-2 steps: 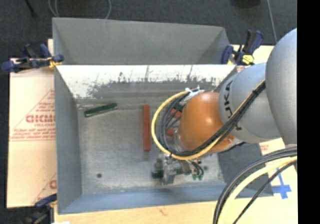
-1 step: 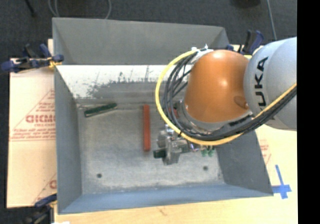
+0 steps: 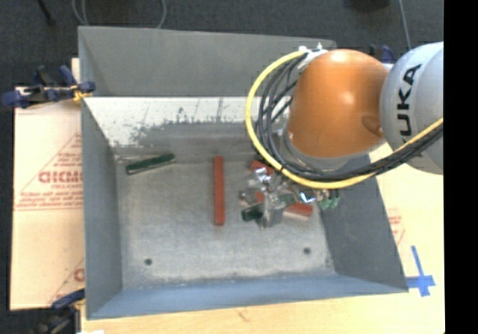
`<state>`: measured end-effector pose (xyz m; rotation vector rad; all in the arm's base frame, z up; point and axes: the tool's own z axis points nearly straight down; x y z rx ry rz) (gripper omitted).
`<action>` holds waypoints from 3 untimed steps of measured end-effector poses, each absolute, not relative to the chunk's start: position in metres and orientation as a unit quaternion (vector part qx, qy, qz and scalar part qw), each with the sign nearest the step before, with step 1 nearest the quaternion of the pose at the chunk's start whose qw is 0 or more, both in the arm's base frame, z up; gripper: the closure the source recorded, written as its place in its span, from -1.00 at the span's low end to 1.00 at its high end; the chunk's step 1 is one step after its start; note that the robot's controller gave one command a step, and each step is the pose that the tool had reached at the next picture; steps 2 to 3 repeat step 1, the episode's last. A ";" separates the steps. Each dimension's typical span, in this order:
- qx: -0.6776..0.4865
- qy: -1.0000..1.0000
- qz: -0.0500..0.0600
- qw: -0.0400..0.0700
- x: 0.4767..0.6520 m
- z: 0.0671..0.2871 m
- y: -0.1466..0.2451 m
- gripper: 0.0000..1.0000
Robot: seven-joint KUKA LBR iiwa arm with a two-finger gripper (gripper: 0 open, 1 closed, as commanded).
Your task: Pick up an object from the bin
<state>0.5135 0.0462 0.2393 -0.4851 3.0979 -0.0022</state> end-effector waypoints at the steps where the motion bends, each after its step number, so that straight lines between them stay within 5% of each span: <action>1: -0.255 0.967 -0.001 0.004 0.541 0.269 0.019 1.00; 3: -0.255 0.967 -0.001 0.004 0.541 0.269 0.019 1.00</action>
Offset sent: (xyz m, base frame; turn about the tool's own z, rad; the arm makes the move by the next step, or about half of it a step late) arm 0.0257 -0.0250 0.0283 -0.2084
